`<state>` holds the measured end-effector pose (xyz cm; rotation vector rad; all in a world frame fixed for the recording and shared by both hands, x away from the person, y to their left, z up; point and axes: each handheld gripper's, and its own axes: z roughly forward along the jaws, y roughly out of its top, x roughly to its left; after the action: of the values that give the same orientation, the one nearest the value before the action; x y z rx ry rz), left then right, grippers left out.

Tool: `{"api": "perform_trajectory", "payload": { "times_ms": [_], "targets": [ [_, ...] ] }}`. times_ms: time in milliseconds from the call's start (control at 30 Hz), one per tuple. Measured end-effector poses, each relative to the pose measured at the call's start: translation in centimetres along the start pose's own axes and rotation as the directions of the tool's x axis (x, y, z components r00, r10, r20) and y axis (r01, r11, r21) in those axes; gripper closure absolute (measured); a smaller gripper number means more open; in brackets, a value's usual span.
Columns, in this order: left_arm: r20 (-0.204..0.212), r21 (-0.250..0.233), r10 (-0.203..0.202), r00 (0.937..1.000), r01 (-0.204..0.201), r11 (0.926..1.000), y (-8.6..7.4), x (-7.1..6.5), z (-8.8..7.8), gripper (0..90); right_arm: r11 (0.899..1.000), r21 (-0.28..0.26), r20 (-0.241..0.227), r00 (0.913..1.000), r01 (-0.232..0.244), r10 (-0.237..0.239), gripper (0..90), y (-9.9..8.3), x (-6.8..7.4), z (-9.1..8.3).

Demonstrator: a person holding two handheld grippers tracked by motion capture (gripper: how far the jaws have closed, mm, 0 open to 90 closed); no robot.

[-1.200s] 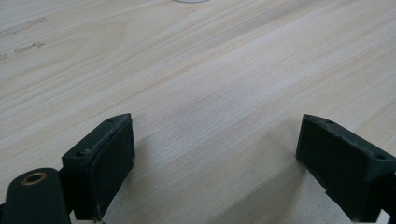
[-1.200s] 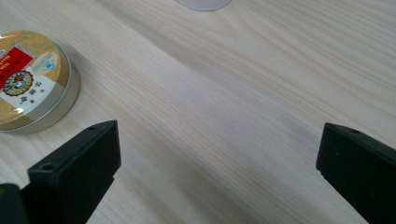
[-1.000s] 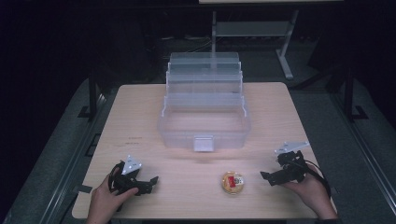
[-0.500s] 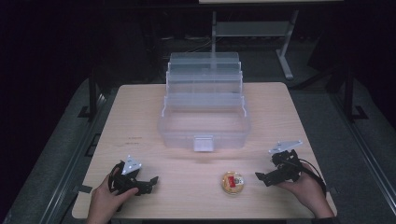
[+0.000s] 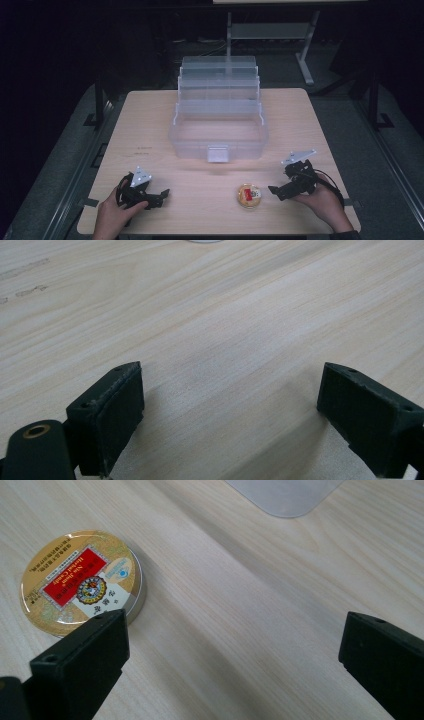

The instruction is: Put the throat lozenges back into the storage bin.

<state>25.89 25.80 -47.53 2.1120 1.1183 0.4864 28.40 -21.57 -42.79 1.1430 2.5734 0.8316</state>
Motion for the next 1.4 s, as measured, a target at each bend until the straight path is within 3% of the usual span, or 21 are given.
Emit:
{"api": "perform_trajectory", "payload": {
  "times_ms": [567, 1400],
  "targets": [
    [0.0, 0.0, 0.0, 1.0, 0.0, 1.0, 0.0, 0.0, 0.0, 10.6, 0.999, 0.007, -0.03, 0.9985, 0.047, -0.046, 0.0, 1.1, 1.3, 0.4],
    [0.0, 0.0, 0.0, 1.0, 0.0, 1.0, 0.0, 0.0, 0.0, 10.6, 0.993, 0.023, -0.09, 0.9894, 0.117, -0.114, 0.0, 2.6, 3.4, 1.2]
  ]
}}
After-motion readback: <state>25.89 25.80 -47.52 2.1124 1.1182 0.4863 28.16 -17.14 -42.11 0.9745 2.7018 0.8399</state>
